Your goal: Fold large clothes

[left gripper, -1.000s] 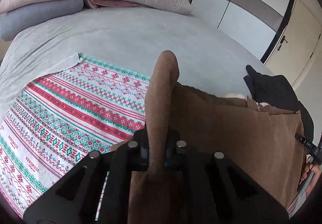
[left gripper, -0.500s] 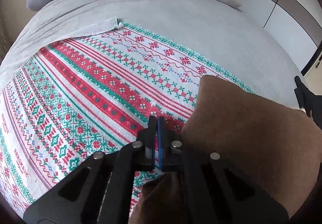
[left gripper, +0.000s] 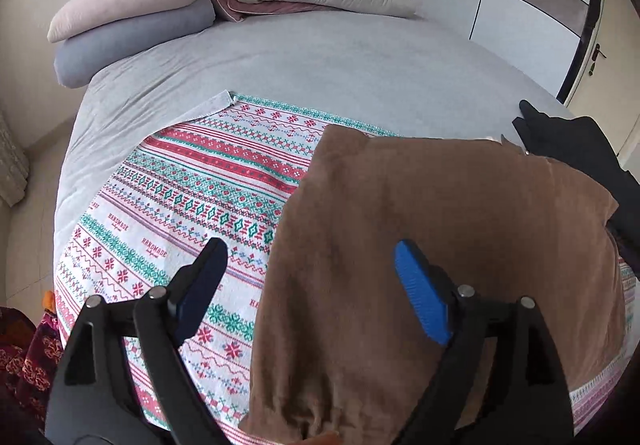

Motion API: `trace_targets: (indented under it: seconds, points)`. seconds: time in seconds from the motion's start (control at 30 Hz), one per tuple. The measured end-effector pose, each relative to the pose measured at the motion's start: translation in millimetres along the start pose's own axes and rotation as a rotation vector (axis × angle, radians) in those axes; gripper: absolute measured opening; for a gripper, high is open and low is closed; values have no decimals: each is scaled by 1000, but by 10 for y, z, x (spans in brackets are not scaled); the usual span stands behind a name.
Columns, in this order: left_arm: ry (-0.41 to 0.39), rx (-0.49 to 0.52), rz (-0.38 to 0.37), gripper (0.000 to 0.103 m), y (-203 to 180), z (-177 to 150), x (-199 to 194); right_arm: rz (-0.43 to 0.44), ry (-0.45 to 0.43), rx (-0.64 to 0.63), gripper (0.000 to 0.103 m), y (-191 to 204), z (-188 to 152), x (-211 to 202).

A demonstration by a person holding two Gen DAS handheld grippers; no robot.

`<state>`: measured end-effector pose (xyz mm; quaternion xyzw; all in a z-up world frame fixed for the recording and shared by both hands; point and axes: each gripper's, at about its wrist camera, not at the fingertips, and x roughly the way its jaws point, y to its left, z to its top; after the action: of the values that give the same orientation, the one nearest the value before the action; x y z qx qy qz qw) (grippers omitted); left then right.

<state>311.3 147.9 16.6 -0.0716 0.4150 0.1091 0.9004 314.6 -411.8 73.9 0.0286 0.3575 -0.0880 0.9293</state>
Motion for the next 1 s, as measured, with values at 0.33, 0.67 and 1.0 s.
trace_targets:
  seconds: [0.33, 0.67, 1.0]
  points:
    - [61, 110, -19, 102, -468, -1071, -1007, 59, 122, -36, 98, 401, -808, -834]
    - [86, 119, -105, 102, -944, -1776, -1184, 86, 191, -83, 99, 773, -1314, -1042]
    - [55, 74, -108, 102, -1044, -1816, -1186, 54, 167, -123, 99, 842, -1504, -1197]
